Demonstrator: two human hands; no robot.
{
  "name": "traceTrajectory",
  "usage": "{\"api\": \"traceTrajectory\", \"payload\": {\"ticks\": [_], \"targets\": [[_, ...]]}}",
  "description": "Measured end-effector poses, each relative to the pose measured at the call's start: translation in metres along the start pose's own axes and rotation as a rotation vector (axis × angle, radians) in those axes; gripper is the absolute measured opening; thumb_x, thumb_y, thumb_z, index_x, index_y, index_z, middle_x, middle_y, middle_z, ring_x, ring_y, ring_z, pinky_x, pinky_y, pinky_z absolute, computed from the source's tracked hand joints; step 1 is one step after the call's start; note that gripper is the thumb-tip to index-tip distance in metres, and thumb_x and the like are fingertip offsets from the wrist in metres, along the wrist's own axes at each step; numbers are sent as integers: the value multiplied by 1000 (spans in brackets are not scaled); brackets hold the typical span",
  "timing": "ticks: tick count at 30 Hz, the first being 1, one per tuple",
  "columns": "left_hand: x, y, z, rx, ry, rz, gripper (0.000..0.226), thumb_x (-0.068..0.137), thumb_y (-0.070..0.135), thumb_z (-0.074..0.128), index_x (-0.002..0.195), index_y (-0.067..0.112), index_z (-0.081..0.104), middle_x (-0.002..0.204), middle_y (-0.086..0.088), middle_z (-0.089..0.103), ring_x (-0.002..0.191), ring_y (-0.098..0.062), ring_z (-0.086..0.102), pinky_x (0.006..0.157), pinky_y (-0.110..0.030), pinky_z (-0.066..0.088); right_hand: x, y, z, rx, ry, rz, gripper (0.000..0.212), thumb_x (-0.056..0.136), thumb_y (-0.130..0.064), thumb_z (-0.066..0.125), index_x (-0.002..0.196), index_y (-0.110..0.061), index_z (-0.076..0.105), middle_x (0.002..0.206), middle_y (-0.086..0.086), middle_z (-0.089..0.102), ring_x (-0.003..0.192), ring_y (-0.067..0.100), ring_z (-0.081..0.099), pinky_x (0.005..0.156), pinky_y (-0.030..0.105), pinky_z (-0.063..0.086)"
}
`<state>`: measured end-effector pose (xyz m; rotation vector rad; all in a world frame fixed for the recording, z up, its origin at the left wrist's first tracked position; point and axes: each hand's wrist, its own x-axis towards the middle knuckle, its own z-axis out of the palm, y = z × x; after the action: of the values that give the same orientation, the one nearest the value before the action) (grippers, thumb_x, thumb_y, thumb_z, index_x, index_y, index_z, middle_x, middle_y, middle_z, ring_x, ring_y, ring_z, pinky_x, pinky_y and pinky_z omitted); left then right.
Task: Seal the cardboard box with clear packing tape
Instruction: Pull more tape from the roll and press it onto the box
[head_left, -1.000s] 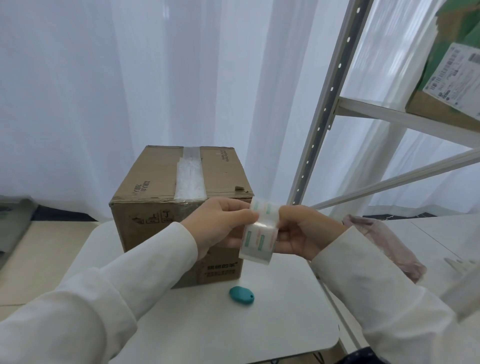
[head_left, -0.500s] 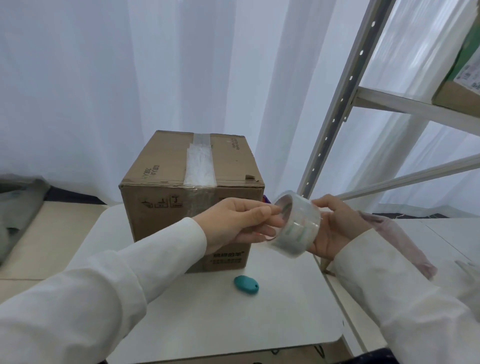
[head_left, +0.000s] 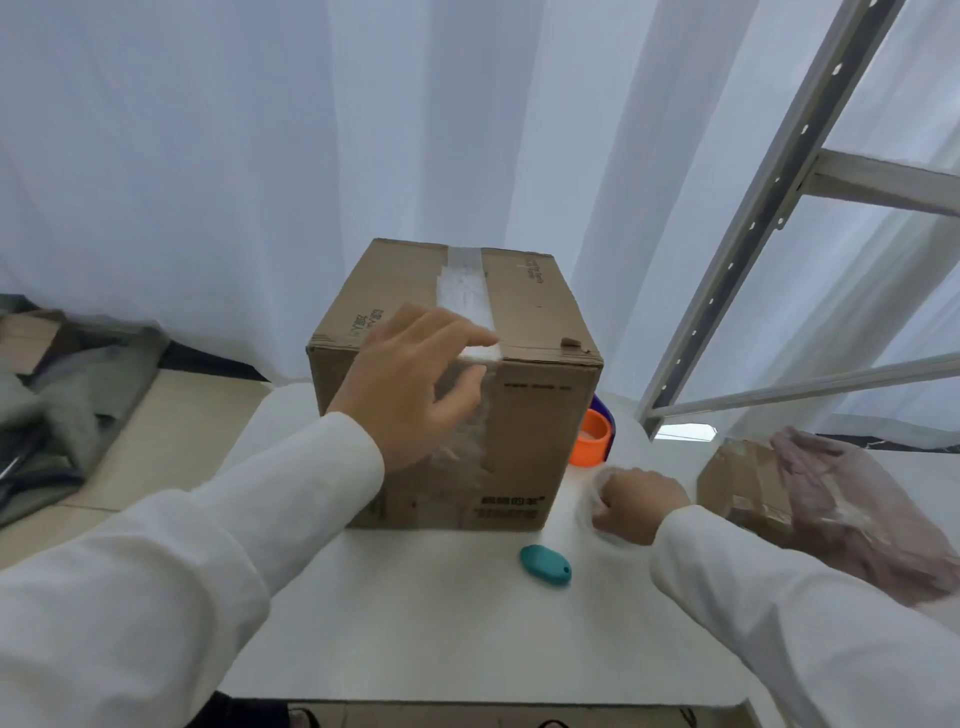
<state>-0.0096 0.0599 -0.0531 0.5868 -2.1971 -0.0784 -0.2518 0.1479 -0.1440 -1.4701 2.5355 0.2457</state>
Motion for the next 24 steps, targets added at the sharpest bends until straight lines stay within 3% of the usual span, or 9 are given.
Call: {"api": "traceTrajectory", "payload": {"ticks": [5,7,10,13,15,17,21,24], "targets": [[-5,-30,-6,185,60,-116,40,83,28,41,116,11,57,117,-6,59,114,-18,35,97,-29,20,12,-10,13,20,-60,-4,29,89,-38,51,101,-13,59,86,0,56,76,17,53,70,25,41],[-7,-40,-7,226,91,-208,43,86,25,39,124,8,49,127,-10,51,122,-23,31,104,-36,18,9,-10,6,52,31,-32,34,93,-45,41,94,-15,56,85,-1,57,76,16,56,71,24,41],[-4,-43,-10,-15,201,-600,46,94,24,36,136,7,34,142,-12,36,132,-28,27,108,-41,21,2,-15,-22,489,274,-10,47,95,-53,21,109,-22,53,107,1,61,90,18,53,81,30,42],[1,-43,-11,-497,202,-1025,50,97,26,30,144,14,20,146,-4,32,131,-21,32,99,-28,25,-10,-29,-50,1161,161,44,64,88,-65,8,129,-30,42,133,7,52,114,26,51,100,45,39],[0,-48,-11,-573,157,-1057,46,97,23,29,142,18,28,141,-1,40,119,-16,39,95,-26,28,-22,-39,-57,1296,40,20,76,82,-70,7,135,-26,39,139,6,47,126,27,45,106,43,34],[1,-50,-13,-579,155,-1034,42,97,21,30,139,20,36,135,1,45,108,-12,41,96,-27,33,-31,-48,-57,1260,42,3,88,68,-76,9,126,-24,49,138,4,50,126,26,46,109,43,34],[1,-45,-10,-568,158,-961,39,98,20,28,136,17,39,114,7,45,102,-10,40,86,-24,31,-39,-50,-60,1182,136,16,64,61,-79,8,82,-38,52,123,3,58,115,28,51,108,50,33],[-1,-41,-5,-520,150,-905,39,99,22,27,136,16,38,115,6,45,104,-10,40,89,-23,30,-39,-41,-59,1156,146,-11,61,62,-82,7,78,-43,50,113,-1,58,116,28,52,108,51,33]]}}
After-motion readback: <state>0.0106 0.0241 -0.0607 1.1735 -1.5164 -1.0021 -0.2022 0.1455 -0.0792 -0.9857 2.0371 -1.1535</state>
